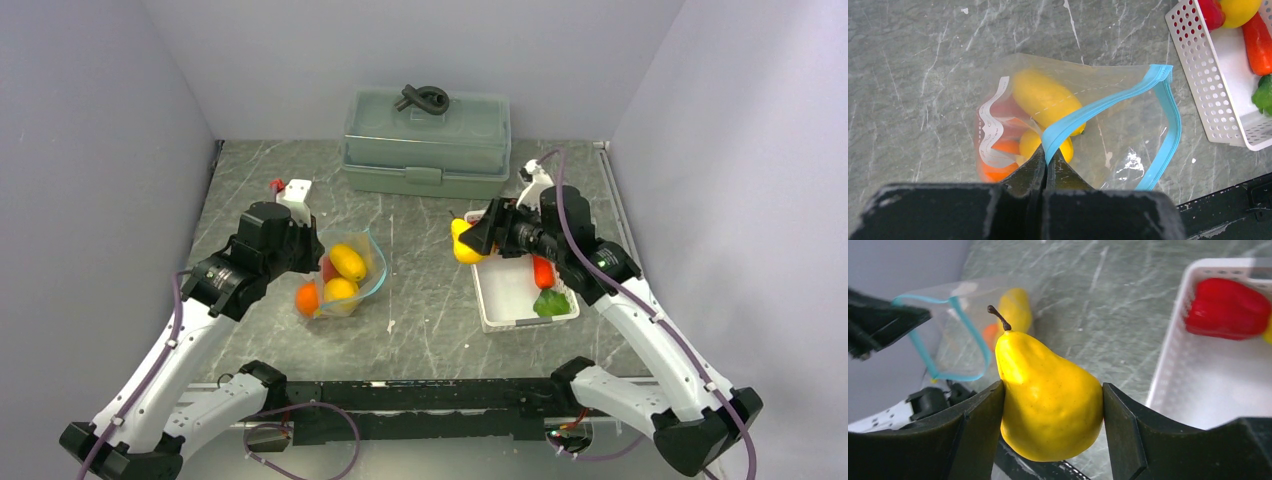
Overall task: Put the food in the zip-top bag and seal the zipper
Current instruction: Place the fake fruit in the zipper food storage bag.
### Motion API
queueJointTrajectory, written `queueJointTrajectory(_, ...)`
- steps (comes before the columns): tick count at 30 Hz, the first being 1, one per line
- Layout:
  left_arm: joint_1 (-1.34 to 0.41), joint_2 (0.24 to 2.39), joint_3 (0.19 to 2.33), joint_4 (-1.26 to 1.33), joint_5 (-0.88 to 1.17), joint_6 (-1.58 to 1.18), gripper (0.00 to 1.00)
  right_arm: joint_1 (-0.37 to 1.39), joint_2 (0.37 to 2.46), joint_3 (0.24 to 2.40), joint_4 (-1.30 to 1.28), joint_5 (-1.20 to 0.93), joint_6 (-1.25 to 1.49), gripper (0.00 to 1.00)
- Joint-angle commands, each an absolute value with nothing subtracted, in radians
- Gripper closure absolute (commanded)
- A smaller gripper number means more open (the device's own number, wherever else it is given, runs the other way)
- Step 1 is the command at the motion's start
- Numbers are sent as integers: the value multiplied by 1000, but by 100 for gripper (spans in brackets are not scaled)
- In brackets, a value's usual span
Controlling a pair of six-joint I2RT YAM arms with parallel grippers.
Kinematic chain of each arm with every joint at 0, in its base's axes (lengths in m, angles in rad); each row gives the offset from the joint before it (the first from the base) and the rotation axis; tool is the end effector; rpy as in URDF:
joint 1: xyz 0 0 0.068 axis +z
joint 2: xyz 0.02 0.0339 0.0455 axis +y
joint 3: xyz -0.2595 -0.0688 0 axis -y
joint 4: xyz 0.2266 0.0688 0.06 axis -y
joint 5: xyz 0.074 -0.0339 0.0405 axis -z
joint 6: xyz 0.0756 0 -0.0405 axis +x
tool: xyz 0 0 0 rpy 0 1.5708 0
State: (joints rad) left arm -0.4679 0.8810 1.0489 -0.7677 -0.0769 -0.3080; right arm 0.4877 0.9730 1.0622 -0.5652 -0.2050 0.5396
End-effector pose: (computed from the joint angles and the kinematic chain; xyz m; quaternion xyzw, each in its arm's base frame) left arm 0.1736 -0.0812 0.3264 0.0527 0.8824 -0.1449 0.4445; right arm 0.1923 0.1194 0.3401 -0.0312 0.8505 0.3305 0.4080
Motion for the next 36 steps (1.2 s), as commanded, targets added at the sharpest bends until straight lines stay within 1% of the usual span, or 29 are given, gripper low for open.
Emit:
queueJointTrajectory(1, -466, 877, 1046, -737, -89, -299, 100, 573, 979, 1121, -437, -279, 532, 100)
queueJointTrajectory(9, -466, 876, 1046, -736, -88, -299, 100, 813, 1101, 1210, -396, -211, 522, 100)
queueJointTrajectory(17, -466, 872, 1045, -737, -89, -301, 100, 949, 1272, 1311, -376, -166, 511, 100)
queueJointTrajectory(24, -467, 872, 1046, -737, -89, -303, 100, 1013, 1417, 1412, -391, -108, 533, 98)
queueJointTrajectory(36, -467, 867, 1043, -735, -86, -305, 100, 1024, 1603, 1523, -405, -16, 666, 97)
